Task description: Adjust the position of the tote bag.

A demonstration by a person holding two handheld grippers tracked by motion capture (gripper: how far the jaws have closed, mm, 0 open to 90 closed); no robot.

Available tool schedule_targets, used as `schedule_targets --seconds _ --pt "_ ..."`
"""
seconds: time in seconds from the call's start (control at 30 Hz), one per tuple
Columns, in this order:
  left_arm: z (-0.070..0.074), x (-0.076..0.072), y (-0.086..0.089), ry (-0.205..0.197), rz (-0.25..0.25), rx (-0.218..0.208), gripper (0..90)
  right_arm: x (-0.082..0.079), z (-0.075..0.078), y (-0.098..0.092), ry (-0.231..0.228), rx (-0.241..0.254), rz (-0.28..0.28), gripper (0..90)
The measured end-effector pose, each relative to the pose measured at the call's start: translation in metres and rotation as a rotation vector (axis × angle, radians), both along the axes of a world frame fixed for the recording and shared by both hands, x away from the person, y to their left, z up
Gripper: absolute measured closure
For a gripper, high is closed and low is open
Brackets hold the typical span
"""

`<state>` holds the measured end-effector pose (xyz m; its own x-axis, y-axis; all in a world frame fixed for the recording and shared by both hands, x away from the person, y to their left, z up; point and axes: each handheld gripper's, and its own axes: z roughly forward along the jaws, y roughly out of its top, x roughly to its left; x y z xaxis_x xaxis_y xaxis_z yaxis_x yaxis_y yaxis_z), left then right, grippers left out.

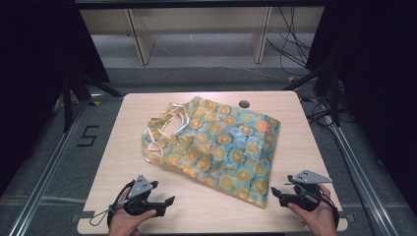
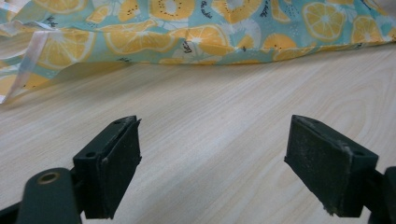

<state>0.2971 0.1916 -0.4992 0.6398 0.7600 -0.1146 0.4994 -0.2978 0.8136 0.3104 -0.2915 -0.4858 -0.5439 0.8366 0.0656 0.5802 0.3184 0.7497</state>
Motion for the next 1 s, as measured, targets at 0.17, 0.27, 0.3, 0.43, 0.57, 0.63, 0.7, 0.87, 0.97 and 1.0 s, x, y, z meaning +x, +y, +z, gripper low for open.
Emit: schedule_targets --seconds 0.17,0.27,0.3,0.43,0.57,0.63,0.7,0.87,0.97,1.0 --pt "0.001 0.002 0.004 -0.004 0.002 0.027 16.8 0.0 -0.001 0.001 0.01 -0.003 0.002 22.8" --pt "0.002 0.004 0.003 -0.002 0.037 -0.011 17.2 0.0 -0.002 0.003 -0.001 -0.009 -0.006 23.1" --pt "0.003 0.005 0.004 -0.008 0.037 -0.004 18.2 0.001 -0.001 0.002 0.0 -0.014 0.02 23.2" --pt "0.006 0.01 0.003 -0.023 0.039 0.004 18.6 0.0 -0.002 0.003 0.013 -0.015 0.017 23.1" --pt "0.015 0.024 0.003 -0.072 0.047 0.029 18.5 0.0 -0.002 0.005 0.019 -0.007 0.015 22.2" --pt "0.019 0.034 0.005 -0.071 0.067 0.025 18.5 -0.001 -0.002 0.006 0.012 -0.021 -0.004 22.0" --pt "0.024 0.046 0.009 -0.053 0.08 0.045 19.1 -0.001 -0.002 0.007 0.006 -0.025 -0.003 21.9" --pt "0.03 0.076 0.014 -0.015 0.111 0.037 19.1 -0.003 -0.002 0.009 0.034 -0.003 -0.026 21.8" --pt "0.029 0.092 0.016 0.039 0.113 0.02 19.0 0.0 -0.002 0.006 0.001 -0.025 0.007 21.8" --pt "0.027 0.095 0.014 0.039 0.121 0.015 18.9 0.0 -0.002 0.007 0.01 -0.015 0.004 21.8"
